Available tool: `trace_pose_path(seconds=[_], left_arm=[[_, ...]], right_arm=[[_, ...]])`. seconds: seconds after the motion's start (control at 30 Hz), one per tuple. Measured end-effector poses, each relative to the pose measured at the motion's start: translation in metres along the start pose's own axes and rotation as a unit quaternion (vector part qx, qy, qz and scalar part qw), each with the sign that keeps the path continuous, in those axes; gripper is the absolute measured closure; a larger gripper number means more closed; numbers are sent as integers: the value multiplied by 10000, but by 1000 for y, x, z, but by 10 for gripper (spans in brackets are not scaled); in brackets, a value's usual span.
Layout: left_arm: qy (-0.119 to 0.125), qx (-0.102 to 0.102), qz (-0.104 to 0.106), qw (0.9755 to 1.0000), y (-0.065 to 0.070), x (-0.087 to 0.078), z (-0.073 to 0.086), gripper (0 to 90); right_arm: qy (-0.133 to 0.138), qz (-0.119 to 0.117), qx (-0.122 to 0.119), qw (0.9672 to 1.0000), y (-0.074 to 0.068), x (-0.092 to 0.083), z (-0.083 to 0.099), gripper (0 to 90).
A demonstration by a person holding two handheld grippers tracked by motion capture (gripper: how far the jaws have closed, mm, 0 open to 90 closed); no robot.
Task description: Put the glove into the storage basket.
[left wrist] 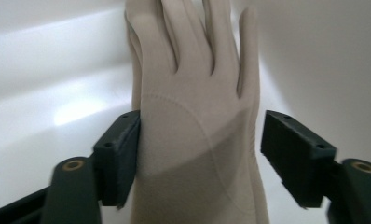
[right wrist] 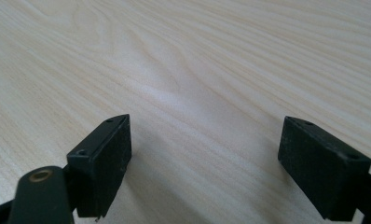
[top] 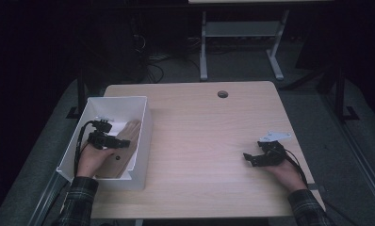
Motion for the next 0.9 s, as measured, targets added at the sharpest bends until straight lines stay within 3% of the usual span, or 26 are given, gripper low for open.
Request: trace_pose_path(seconds=[0.23, 0.47, 0.63, 0.73, 0.77, 0.9], left_arm=[[210, 129, 52, 9997, 11, -20, -20, 216], [474, 361, 246, 9979, 34, -40, -44, 206], [666, 521, 566, 9948, 58, -49, -61, 206], [744, 688, 754, 9920, 75, -52, -70, 206], [809, 759, 852, 9902, 86, -52, -75, 206], [845, 902, 936, 9879, 104, -50, -82, 205]], right_arm=[[-5, 0, 1, 10000, 0, 0, 0, 170], [-7, 0, -1, 10000, 0, 0, 0, 170], [-6, 1, -2, 10000, 0, 0, 0, 170], [-1, -1, 5, 10000, 0, 0, 0, 170], [-6, 0, 1, 10000, 0, 0, 0, 169], [-4, 1, 1, 10000, 0, 0, 0, 169]])
Point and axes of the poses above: each handheld gripper's, and its own axes: x roughly forward along the jaws, z roughly out of its underside, y roughly to its right, the point moved 10 cm from there along x, roughly forward along the jaws, and after that the axes turned 9 degrees about z, right-handed, at the moved point
